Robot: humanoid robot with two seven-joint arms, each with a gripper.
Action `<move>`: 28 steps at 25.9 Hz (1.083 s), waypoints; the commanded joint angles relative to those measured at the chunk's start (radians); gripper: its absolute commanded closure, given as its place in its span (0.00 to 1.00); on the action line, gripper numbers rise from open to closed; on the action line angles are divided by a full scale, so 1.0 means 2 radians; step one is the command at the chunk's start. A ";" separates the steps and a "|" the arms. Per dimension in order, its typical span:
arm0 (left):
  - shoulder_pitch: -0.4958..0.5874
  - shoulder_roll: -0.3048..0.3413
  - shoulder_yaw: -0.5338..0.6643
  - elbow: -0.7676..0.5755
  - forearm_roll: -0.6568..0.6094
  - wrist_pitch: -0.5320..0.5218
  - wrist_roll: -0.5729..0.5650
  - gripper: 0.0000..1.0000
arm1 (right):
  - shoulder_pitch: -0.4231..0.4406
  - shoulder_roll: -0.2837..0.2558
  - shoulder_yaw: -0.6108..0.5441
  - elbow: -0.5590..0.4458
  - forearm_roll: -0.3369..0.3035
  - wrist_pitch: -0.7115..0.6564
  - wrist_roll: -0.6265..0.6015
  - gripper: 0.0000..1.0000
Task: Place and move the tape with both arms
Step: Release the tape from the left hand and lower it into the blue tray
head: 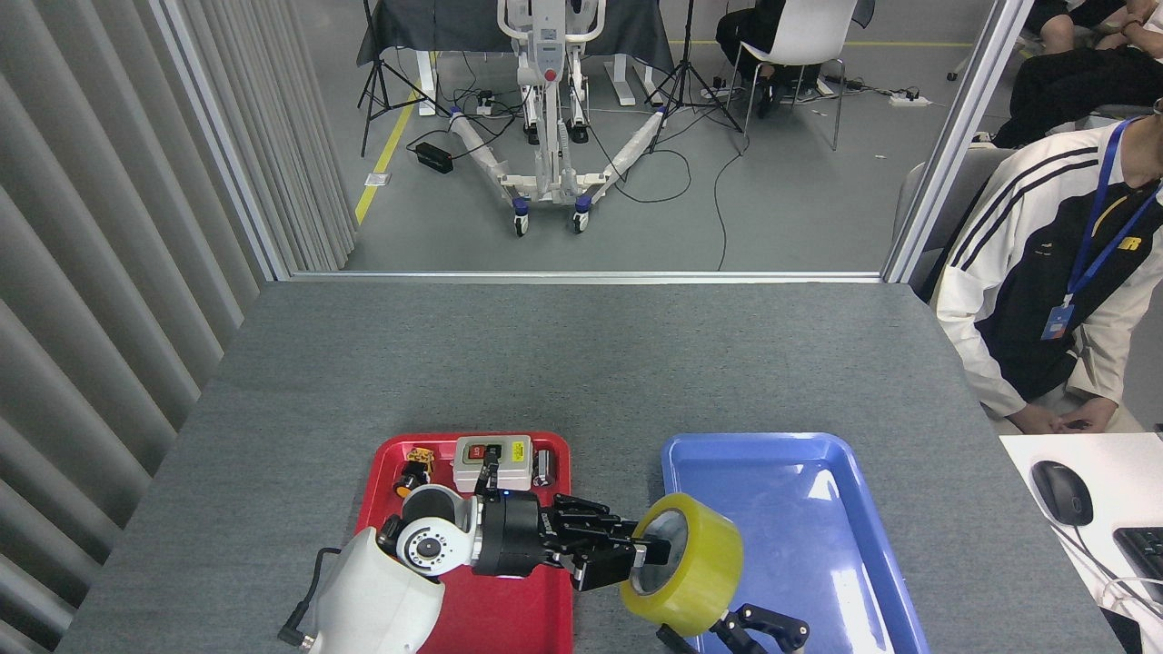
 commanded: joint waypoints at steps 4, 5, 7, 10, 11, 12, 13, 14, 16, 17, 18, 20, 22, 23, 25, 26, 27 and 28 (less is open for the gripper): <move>-0.004 0.005 0.061 -0.004 0.012 0.002 0.130 0.01 | 0.002 0.000 -0.032 -0.001 -0.005 -0.002 0.006 1.00; 0.003 0.007 0.060 -0.007 0.012 0.006 0.146 0.01 | 0.002 -0.001 -0.045 -0.001 -0.009 -0.002 0.019 1.00; 0.031 0.009 0.064 -0.017 0.018 0.036 0.164 0.01 | 0.000 -0.003 -0.056 -0.001 -0.031 -0.002 0.064 1.00; 0.063 0.037 0.083 -0.034 0.012 0.041 0.235 0.01 | -0.006 -0.002 -0.059 -0.002 -0.056 0.072 0.162 1.00; 0.078 0.048 0.086 -0.038 0.002 0.040 0.273 0.01 | -0.010 0.000 -0.060 -0.008 -0.061 0.097 0.207 1.00; 0.093 0.061 0.087 -0.048 -0.015 0.040 0.314 0.01 | -0.017 -0.003 -0.060 -0.009 -0.067 0.120 0.256 1.00; 0.111 0.074 0.093 -0.064 -0.043 0.042 0.360 0.01 | -0.025 -0.003 -0.060 -0.009 -0.074 0.143 0.305 1.00; 0.131 0.083 0.103 -0.079 -0.080 0.045 0.402 0.01 | -0.035 -0.006 -0.059 -0.008 -0.078 0.168 0.355 1.00; 0.177 0.090 0.124 -0.107 -0.156 0.052 0.485 0.01 | -0.059 -0.007 -0.058 -0.007 -0.080 0.217 0.445 1.00; 0.195 0.091 0.132 -0.121 -0.181 0.060 0.518 0.01 | -0.071 -0.007 -0.055 -0.006 -0.080 0.234 0.476 1.00; 0.217 0.092 0.138 -0.136 -0.203 0.076 0.553 0.01 | -0.081 -0.006 -0.054 -0.006 -0.080 0.250 0.506 1.00; 0.246 0.093 0.140 -0.156 -0.252 0.126 0.603 0.01 | -0.096 -0.006 -0.052 -0.003 -0.080 0.269 0.547 1.00; 0.256 0.093 0.140 -0.169 -0.312 0.160 0.614 0.01 | -0.101 -0.006 -0.052 0.000 -0.081 0.272 0.576 1.00; 0.259 0.092 0.140 -0.172 -0.335 0.164 0.614 0.01 | -0.103 -0.006 -0.052 0.004 -0.081 0.273 0.589 1.00; 0.263 0.090 0.141 -0.172 -0.352 0.167 0.614 0.01 | -0.105 -0.008 -0.052 0.014 -0.081 0.274 0.615 0.57; 0.263 0.088 0.143 -0.174 -0.354 0.167 0.614 0.01 | -0.106 -0.008 -0.052 0.016 -0.081 0.274 0.623 0.32; 0.263 0.087 0.147 -0.175 -0.354 0.169 0.614 0.01 | -0.106 -0.009 -0.052 0.017 -0.081 0.276 0.623 0.06; 0.263 0.087 0.153 -0.179 -0.354 0.170 0.614 0.01 | -0.106 -0.010 -0.052 0.016 -0.081 0.277 0.622 0.00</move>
